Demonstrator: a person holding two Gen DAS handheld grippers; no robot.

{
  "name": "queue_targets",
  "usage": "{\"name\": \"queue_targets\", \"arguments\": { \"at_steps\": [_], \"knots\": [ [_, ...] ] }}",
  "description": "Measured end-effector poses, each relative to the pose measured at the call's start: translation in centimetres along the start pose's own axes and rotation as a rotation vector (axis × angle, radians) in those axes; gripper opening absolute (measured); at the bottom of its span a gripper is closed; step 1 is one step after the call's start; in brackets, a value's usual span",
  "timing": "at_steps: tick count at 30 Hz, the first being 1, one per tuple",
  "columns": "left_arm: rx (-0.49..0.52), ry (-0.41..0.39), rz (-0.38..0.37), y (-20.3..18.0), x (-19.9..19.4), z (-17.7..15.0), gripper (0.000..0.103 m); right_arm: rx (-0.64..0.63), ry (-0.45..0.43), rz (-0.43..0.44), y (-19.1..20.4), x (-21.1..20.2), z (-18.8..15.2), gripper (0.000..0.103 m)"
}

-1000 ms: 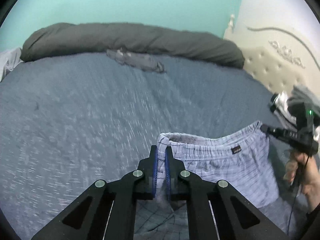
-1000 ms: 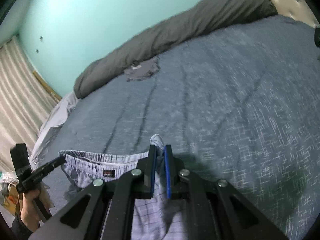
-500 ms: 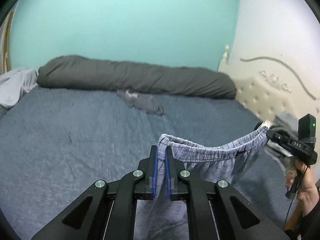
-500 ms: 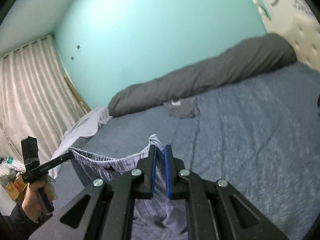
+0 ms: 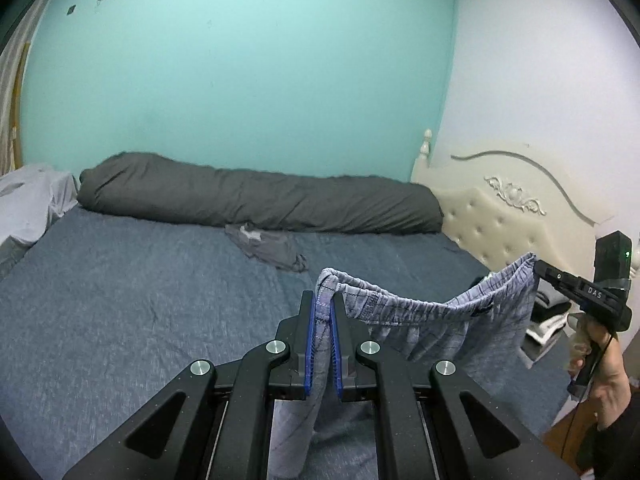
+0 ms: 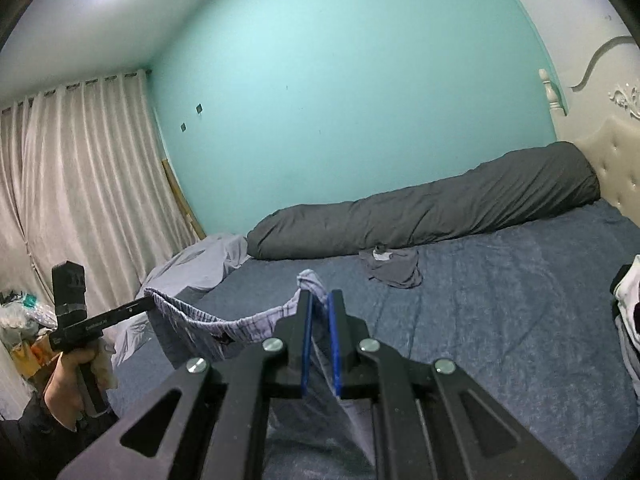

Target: Fold clothes

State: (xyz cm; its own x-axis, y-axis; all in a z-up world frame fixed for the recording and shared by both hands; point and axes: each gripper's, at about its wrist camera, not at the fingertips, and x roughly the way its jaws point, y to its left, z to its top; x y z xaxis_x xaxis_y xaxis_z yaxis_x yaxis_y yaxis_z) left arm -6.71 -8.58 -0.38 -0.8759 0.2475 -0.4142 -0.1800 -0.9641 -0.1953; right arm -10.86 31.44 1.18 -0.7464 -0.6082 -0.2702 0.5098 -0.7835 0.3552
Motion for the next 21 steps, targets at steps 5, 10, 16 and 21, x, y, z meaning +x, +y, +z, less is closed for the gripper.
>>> {"name": "queue_targets", "arguments": {
  "at_steps": [5, 10, 16, 21],
  "knots": [
    [-0.025, 0.105, -0.008, 1.1, 4.1, -1.9, 0.007, 0.016, 0.069, -0.023, -1.0, 2.2, -1.8, 0.007],
    [-0.052, 0.229, 0.024, 3.2, 10.8, -5.6, 0.007, 0.099, 0.177, -0.063, -4.9, 7.3, -6.4, 0.007],
    [-0.086, 0.333, 0.055, 6.3, 19.1, -10.1, 0.007, 0.164, 0.285, -0.129, -9.9, 14.2, -12.0, 0.007],
    [-0.105, 0.373, 0.087, 8.3, 24.2, -12.5, 0.007, 0.158, 0.329, -0.174, -12.2, 18.6, -15.0, 0.007]
  ]
}}
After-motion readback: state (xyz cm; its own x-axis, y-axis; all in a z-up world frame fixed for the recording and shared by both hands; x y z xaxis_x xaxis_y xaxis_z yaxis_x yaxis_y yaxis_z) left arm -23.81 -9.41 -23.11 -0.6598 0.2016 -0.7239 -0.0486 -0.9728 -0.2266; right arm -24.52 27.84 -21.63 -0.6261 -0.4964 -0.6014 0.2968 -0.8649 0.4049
